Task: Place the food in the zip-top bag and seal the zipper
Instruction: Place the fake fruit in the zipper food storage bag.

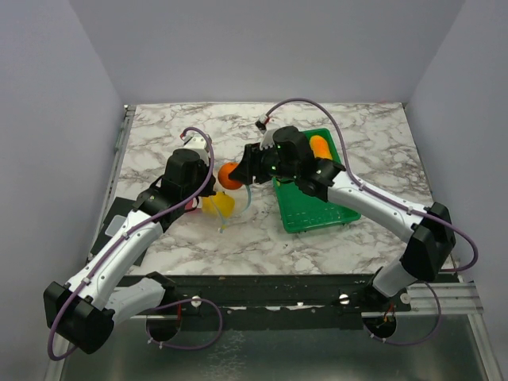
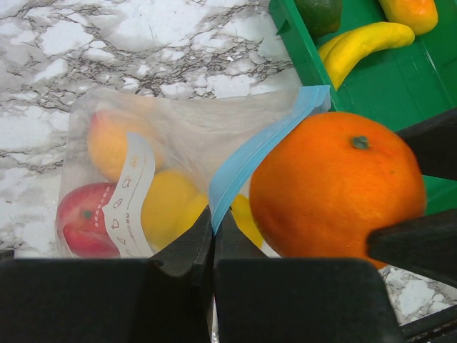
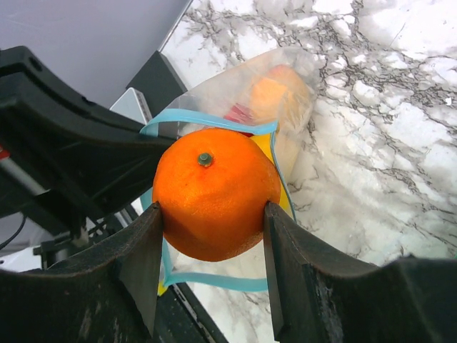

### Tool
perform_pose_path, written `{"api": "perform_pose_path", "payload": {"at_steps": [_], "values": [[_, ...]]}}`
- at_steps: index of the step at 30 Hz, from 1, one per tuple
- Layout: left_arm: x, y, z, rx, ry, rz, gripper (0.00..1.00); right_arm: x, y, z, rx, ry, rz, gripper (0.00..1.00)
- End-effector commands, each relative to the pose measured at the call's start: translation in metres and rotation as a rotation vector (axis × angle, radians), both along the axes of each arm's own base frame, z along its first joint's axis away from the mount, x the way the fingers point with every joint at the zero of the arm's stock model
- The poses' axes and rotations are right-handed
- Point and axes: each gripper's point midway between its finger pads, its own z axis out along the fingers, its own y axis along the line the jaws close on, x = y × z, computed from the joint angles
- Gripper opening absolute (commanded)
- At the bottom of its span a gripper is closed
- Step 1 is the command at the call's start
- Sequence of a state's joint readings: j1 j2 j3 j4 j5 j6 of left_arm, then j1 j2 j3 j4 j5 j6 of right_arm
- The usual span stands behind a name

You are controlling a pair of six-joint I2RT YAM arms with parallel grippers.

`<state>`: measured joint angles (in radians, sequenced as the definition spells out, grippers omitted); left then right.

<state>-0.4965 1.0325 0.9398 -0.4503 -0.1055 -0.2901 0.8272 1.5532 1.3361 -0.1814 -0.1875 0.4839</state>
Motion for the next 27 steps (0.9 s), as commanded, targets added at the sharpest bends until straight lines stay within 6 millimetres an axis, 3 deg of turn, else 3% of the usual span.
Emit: {"api": "perform_pose_path", "payload": {"at_steps": [1, 10, 14, 18, 21, 27], "values": [[0.001, 0.003, -0.002, 0.008, -0.007, 0.007, 0.0, 0.013, 0.01, -0.007, -0.047, -0.029, -0.038, 0.24], [0.001, 0.003, 0.0, 0.004, -0.011, 0.006, 0.0, 0.031, 0.02, -0.028, -0.096, -0.025, -0.119, 0.43], [0.001, 0.003, 0.0, 0.004, -0.011, 0.004, 0.0, 0.035, 0.019, -0.032, -0.104, -0.026, -0.149, 0.64], [0.0, 0.003, 0.001, 0.002, -0.015, 0.005, 0.0, 0.029, 0.02, -0.028, -0.09, -0.025, -0.135, 0.78], [0.0, 0.003, 0.001, 0.001, -0.014, 0.006, 0.0, 0.024, 0.018, -0.023, -0.078, -0.031, -0.129, 0.83], [0.001, 0.004, 0.0, 0.005, -0.012, 0.009, 0.0, 0.008, 0.011, -0.01, -0.043, -0.035, -0.12, 0.84]]}}
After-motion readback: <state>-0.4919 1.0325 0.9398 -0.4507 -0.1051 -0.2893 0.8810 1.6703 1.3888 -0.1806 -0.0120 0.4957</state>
